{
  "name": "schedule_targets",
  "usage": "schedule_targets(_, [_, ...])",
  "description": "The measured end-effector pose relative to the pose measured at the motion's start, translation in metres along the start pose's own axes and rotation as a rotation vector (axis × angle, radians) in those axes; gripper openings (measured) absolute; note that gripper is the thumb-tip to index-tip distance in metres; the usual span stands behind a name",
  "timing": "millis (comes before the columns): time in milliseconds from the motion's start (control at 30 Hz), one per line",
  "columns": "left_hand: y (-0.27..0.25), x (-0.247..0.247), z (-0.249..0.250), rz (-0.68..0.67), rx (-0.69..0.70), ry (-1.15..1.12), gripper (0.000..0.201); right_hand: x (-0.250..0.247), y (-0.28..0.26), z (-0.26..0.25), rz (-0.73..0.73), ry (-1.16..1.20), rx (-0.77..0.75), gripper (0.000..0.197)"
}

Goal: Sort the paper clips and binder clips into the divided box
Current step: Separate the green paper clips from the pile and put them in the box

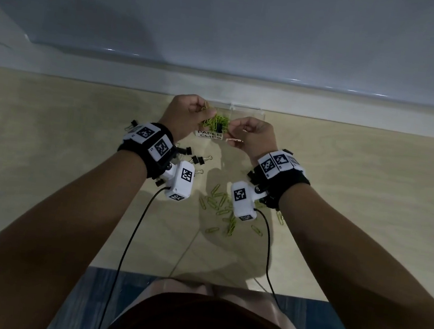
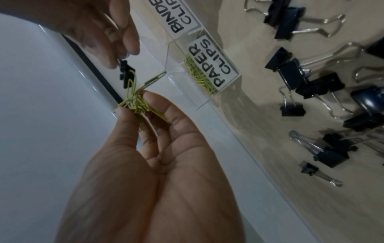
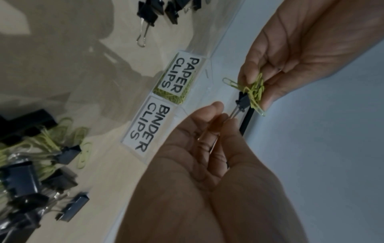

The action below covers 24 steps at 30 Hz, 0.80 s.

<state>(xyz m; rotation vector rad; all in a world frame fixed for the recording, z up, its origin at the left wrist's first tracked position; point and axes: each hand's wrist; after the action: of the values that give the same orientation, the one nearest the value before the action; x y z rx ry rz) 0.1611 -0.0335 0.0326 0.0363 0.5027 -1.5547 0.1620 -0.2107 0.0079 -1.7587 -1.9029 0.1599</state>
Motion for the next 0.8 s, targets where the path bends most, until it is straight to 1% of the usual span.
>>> schedule_targets(133, [0.003, 0.004, -0.001, 0.041, 0.013, 0.016, 0.014, -0.002, 0.0, 0.0, 0.036, -0.09, -0.055, 0.016])
schedule_targets(233, [0.012, 0.004, -0.004, 0.121, 0.006, 0.037, 0.017, -0.003, -0.001, 0.002, 0.058, -0.128, -0.094, 0.019])
schedule_targets(333, [0.026, 0.006, -0.009, 0.199, -0.022, 0.04, 0.015, -0.005, -0.003, 0.006, 0.073, -0.122, -0.098, 0.019])
schedule_targets(400, [0.037, 0.01, -0.014, 0.209, -0.042, 0.11, 0.013, -0.007, -0.004, 0.008, 0.087, -0.1, -0.081, 0.019])
schedule_targets(500, [0.047, 0.017, -0.02, 0.172, -0.058, 0.324, 0.014, -0.009, -0.007, 0.01, 0.097, -0.065, -0.053, 0.019])
schedule_targets(567, [0.047, 0.02, -0.02, 0.146, -0.016, 0.459, 0.015, -0.009, -0.009, 0.01, 0.096, -0.056, -0.041, 0.018])
schedule_targets(633, [0.042, 0.02, -0.016, 0.12, 0.04, 0.534, 0.019, -0.008, -0.012, 0.01, 0.096, -0.05, -0.036, 0.016])
schedule_targets(733, [0.025, 0.017, -0.014, 0.11, 0.152, 0.541, 0.025, -0.008, -0.013, 0.011, 0.099, -0.023, -0.031, 0.015])
schedule_targets(800, [0.008, 0.016, -0.015, 0.089, 0.214, 0.476, 0.026, -0.007, -0.013, 0.012, 0.102, -0.007, -0.032, 0.012])
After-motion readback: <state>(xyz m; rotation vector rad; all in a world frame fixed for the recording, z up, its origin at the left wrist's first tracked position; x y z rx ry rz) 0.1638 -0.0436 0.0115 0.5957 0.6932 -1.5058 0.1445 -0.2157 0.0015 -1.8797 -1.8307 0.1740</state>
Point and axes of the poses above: each hand's wrist, its own y-axis towards the middle knuckle, its own x-axis out of the palm, z = x × y, and after that the axes turned 10 degrees about y, right-handed
